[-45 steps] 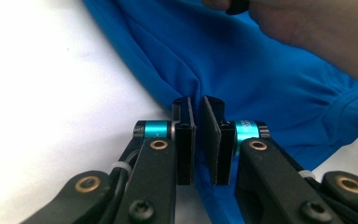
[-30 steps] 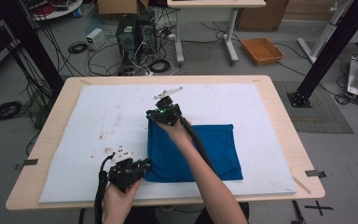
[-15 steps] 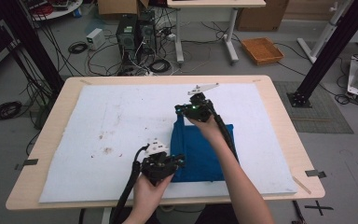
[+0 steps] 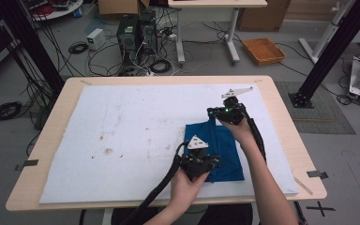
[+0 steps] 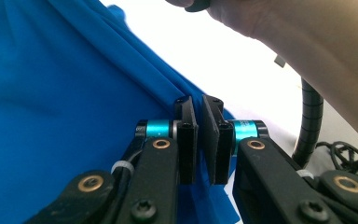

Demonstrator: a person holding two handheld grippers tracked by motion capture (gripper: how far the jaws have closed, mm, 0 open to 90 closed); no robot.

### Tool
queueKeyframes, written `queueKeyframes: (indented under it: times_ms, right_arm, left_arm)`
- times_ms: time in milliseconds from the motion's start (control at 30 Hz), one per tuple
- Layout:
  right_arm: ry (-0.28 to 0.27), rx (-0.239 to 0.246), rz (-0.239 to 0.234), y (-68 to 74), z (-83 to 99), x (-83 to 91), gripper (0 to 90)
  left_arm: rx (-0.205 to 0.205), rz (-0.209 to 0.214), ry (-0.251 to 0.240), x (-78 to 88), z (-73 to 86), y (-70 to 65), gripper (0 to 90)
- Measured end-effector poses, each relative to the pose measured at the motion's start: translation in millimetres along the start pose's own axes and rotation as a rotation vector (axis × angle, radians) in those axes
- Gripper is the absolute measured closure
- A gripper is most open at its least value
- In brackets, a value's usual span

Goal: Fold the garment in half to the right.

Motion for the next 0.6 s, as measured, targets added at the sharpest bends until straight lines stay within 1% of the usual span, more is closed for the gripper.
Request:
queueKeyframes:
  times_ms: [33,67,100,133,200,233,267,400,433,467,533,567,600]
  right_arm:
    - [0.007,0.002,0.009,-4.8,3.7,1.0,87.4]
    - [0.017,-0.007,0.012,-9.1,7.5,2.3,87.5]
    - [0.031,-0.003,0.022,-14.0,10.9,3.0,87.4]
    - [0.036,-0.001,0.032,-17.8,14.0,4.2,87.4]
    - [0.038,-0.017,0.039,-24.9,19.6,6.6,87.4]
    - [0.039,-0.019,0.044,-27.8,22.2,7.4,87.4]
    - [0.044,-0.012,0.05,-31.0,25.1,8.1,87.5]
    - [0.07,-0.016,0.077,-41.2,35.5,8.3,87.5]
    - [0.073,-0.016,0.084,-43.1,37.4,8.3,87.5]
    - [0.071,-0.011,0.092,-44.9,39.0,7.9,87.4]
    - [0.08,-0.006,0.121,-47.8,41.8,7.9,86.8]
    - [0.088,-0.009,0.135,-48.7,42.7,8.1,84.9]
    - [0.091,-0.008,0.155,-50.2,43.3,8.5,83.6]
  left_arm:
    - [0.003,0.005,0.0,-5.0,-0.2,-1.1,84.2]
    - [0.005,0.009,0.004,-9.6,-0.2,-2.0,84.2]
    - [0.004,0.01,0.006,-13.6,-0.1,-3.0,84.2]
    - [0.0,0.01,0.008,-17.2,-0.1,-3.7,84.2]
    - [0.002,0.013,0.015,-23.8,0.1,-4.7,84.2]
    - [0.0,0.013,0.016,-26.5,-0.1,-5.1,84.2]
    - [-0.001,0.017,0.018,-29.2,-0.3,-5.9,84.2]
    - [-0.007,0.02,0.027,-38.9,-0.8,-7.8,84.0]
    - [-0.005,0.029,0.03,-41.4,-0.7,-8.5,83.5]
    - [-0.003,0.047,0.037,-43.9,-0.2,-9.3,81.9]
    - [-0.003,0.094,0.044,-48.4,1.7,-12.9,75.2]
    - [-0.014,0.096,0.043,-50.1,2.7,-14.9,70.3]
    - [-0.028,0.099,0.039,-50.9,3.6,-17.0,68.1]
Point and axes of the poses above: each handheld gripper's, and its own axes: x roughly backward along the jaws, z roughly out of its underside, y roughly to its left, the point moved 5 cm from there along -x, roughly forward along the jaws, and after that the axes turned 7 degrees about z, right-handed, at the moved point
